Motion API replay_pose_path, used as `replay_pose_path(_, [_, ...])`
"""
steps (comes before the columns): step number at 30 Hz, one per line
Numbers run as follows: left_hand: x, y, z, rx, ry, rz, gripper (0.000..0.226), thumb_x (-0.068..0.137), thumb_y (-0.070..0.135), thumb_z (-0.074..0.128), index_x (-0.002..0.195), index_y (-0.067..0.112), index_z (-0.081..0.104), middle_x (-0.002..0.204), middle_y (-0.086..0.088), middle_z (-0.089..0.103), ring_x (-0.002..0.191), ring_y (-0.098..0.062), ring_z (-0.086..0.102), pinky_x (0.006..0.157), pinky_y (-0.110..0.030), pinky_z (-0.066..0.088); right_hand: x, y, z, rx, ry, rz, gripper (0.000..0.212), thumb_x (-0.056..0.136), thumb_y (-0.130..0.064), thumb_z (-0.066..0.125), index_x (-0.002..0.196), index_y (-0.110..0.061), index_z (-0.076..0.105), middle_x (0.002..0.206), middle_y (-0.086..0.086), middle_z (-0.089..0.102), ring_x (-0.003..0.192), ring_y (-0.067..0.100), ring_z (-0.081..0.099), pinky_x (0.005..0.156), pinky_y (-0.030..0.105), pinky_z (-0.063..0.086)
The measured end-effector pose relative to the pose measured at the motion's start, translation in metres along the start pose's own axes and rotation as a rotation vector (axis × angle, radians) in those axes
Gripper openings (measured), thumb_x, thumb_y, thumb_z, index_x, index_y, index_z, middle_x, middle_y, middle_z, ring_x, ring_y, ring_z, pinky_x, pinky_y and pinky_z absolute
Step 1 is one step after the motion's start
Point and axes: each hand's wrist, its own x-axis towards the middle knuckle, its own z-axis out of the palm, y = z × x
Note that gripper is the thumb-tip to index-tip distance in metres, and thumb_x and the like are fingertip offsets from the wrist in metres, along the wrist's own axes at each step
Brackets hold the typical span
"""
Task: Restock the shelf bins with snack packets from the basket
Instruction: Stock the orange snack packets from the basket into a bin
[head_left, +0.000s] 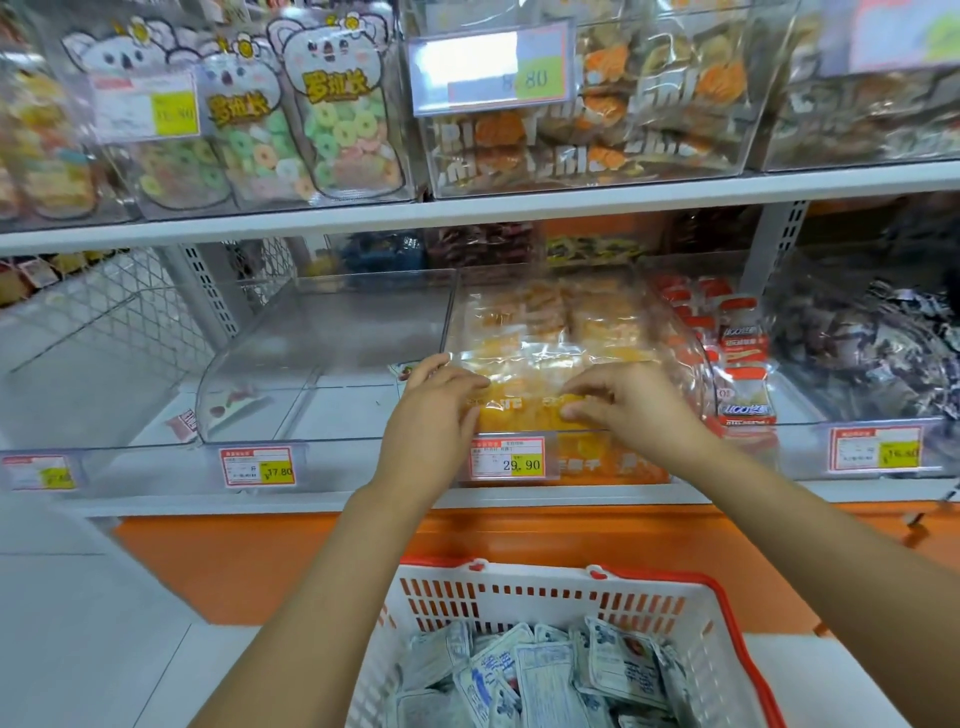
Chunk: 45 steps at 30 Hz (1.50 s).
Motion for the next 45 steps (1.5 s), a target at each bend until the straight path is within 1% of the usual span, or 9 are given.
replay_pose_path(5, [-0.026, -0.001, -0.001, -0.130, 0.129, -0.003, 0.036, 0.093, 0.014, 0.055, 0.129, 0.018, 0.056, 0.130, 0.008, 0.051, 0.125, -0.003, 0.038, 0.102, -0.002, 0.016, -0.008, -0.008, 0.011, -0.383, 0.396, -0.255, 0.038, 0.066, -0.026, 0.083, 0.086, -0.012, 0.055, 0.093, 0.003, 0.049, 0.089, 0.018, 0.041, 0.074, 0.023, 0.023])
replay_pose_path(8, [-0.061, -0.014, -0.001, -0.227, 0.186, -0.081, 0.027, 0.092, 0.012, 0.056, 0.118, 0.016, 0.062, 0.115, 0.008, 0.056, 0.107, -0.006, 0.049, 0.093, -0.017, 0.038, -0.024, -0.027, 0.023, -0.274, 0.373, -0.466, 0.027, 0.083, -0.033, 0.063, 0.075, -0.013, 0.046, 0.079, 0.003, 0.045, 0.074, 0.017, 0.039, 0.063, 0.027, 0.029])
replay_pose_path(15, [-0.158, -0.088, 0.033, 0.005, -0.391, -0.572, 0.029, 0.092, 0.020, 0.057, 0.117, 0.006, 0.061, 0.117, -0.013, 0.064, 0.104, -0.029, 0.060, 0.083, -0.032, 0.046, -0.098, -0.027, 0.118, -0.402, -0.472, -0.280, 0.025, 0.094, -0.043, 0.053, 0.088, -0.023, 0.040, 0.077, -0.008, 0.043, 0.068, 0.015, 0.039, 0.051, 0.025, 0.026])
replay_pose_path(18, [-0.206, -0.098, 0.047, 0.108, -0.762, -0.723, 0.065, 0.093, 0.030, 0.057, 0.145, 0.005, 0.026, 0.137, -0.017, 0.046, 0.121, -0.032, 0.050, 0.094, -0.036, 0.044, -0.144, 0.002, 0.172, -0.423, -0.839, -0.084, 0.026, 0.093, -0.040, 0.055, 0.103, -0.016, 0.053, 0.094, 0.003, 0.058, 0.077, 0.015, 0.042, 0.061, 0.028, 0.031])
replay_pose_path(21, [-0.233, -0.094, 0.057, 0.135, -0.737, -0.736, 0.087, 0.093, 0.030, 0.056, 0.150, 0.006, -0.006, 0.147, -0.020, 0.028, 0.125, -0.035, 0.045, 0.095, -0.041, 0.042, -0.197, 0.036, 0.211, -0.253, -1.032, 0.097, 0.041, 0.089, -0.039, 0.062, 0.115, -0.009, 0.055, 0.100, 0.007, 0.050, 0.087, 0.018, 0.044, 0.068, 0.028, 0.034])
replay_pose_path(26, [-0.237, -0.089, 0.056, 0.195, -0.715, -0.712, 0.088, 0.094, 0.026, 0.055, 0.149, 0.000, -0.008, 0.156, -0.020, 0.012, 0.130, -0.035, 0.042, 0.096, -0.039, 0.043, -0.238, 0.050, 0.233, -0.142, -0.910, 0.211, 0.067, 0.069, -0.051, 0.077, 0.123, -0.019, 0.053, 0.115, 0.002, 0.050, 0.108, 0.017, 0.045, 0.088, 0.030, 0.039])
replay_pose_path(31, [-0.221, -0.074, 0.049, 0.220, -0.750, -0.741, 0.072, 0.091, 0.028, 0.061, 0.143, -0.005, 0.023, 0.143, -0.018, 0.036, 0.121, -0.030, 0.050, 0.093, -0.036, 0.046, -0.215, 0.048, 0.217, -0.154, -0.874, 0.290, 0.043, 0.070, -0.028, 0.082, 0.086, -0.018, 0.044, 0.095, 0.004, 0.051, 0.082, 0.015, 0.041, 0.060, 0.026, 0.031])
replay_pose_path(37, [-0.204, -0.031, 0.044, -0.354, -0.892, -0.505, 0.070, 0.075, 0.037, 0.079, 0.136, 0.022, 0.049, 0.134, 0.008, 0.051, 0.122, -0.016, 0.051, 0.104, -0.030, 0.039, -0.166, 0.039, 0.161, 0.151, -0.760, 0.346, 0.029, 0.065, -0.031, 0.087, 0.077, -0.020, 0.063, 0.077, -0.006, 0.060, 0.070, 0.007, 0.055, 0.063, 0.025, 0.047])
replay_pose_path(45, [-0.134, 0.013, 0.011, -0.755, -0.226, -0.402, 0.011, 0.084, 0.014, 0.070, 0.078, 0.021, 0.064, 0.076, 0.000, 0.070, 0.067, -0.015, 0.065, 0.062, -0.028, 0.054, -0.073, -0.022, 0.017, 0.517, -0.363, 0.286, 0.024, 0.075, -0.013, 0.077, 0.098, -0.012, 0.071, 0.090, -0.001, 0.074, 0.081, 0.010, 0.069, 0.074, 0.026, 0.057])
